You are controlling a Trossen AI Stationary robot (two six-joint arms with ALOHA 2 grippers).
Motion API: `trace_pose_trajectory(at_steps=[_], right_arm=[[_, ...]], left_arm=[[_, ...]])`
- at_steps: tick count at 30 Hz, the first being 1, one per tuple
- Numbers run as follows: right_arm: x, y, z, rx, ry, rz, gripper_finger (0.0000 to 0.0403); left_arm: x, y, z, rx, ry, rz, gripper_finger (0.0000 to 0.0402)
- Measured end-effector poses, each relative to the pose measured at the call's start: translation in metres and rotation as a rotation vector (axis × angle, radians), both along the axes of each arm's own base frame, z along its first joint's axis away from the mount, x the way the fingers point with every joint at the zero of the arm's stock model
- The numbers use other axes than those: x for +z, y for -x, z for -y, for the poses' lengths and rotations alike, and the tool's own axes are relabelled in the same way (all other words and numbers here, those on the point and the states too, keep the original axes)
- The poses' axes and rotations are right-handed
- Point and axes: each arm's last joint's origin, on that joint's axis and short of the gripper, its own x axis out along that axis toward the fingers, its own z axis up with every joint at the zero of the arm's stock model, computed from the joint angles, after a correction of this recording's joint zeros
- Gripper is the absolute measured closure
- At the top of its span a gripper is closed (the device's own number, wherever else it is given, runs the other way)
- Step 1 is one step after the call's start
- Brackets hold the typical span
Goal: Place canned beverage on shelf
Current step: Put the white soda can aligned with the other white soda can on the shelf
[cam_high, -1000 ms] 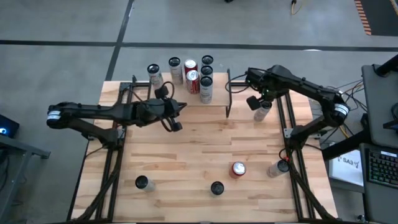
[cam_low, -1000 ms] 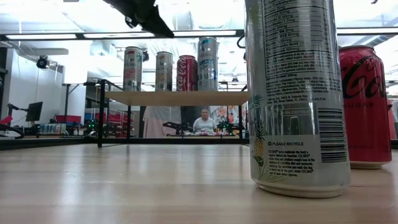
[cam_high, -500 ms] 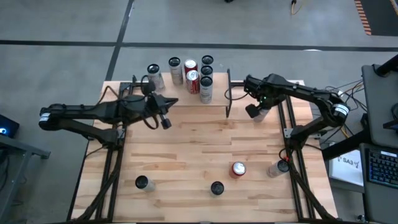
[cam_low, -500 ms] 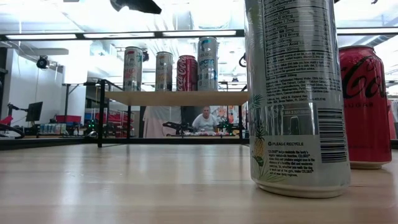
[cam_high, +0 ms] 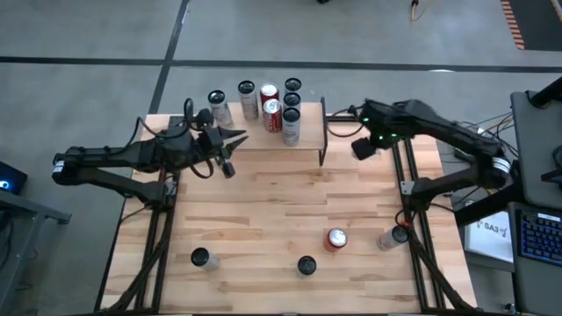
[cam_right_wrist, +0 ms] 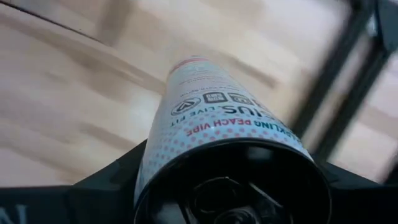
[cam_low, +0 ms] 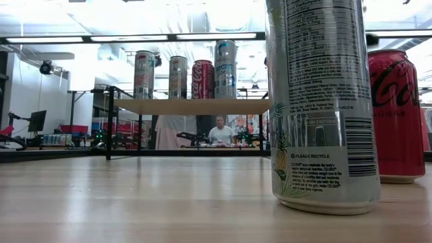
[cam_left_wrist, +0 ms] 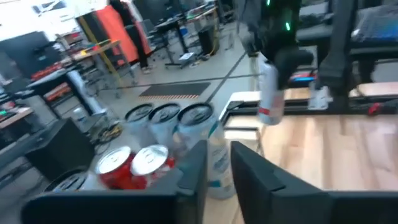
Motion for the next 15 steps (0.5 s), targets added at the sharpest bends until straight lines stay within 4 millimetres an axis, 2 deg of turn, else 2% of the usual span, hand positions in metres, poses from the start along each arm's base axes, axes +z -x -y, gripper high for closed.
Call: trace_pose_trajectory(at_steps=[3, 7, 12, 15], right_arm=[[0.039, 0.001, -0.025, 0.048, 0.056, 0.179, 0.0164], [0.069, -0.013, -0.061, 0.168, 0.109, 0.399, 0.0164], [0.076, -0.050, -0.101, 0.347, 0.108, 0.572, 0.0164], [0.073, -0.075, -0.120, 0.405, 0.134, 0.639, 0.0164]], left_arm=[[0.001, -0.007, 0.001, -0.059, 0.007, -0.004, 0.0299], [-0.003, -0.024, 0.007, -0.183, 0.022, 0.017, 0.0222], [-0.014, -0.052, 0.024, -0.262, 0.005, 0.032, 0.0131], [-0.023, -0.067, 0.040, -0.289, -0.023, 0.023, 0.0102]])
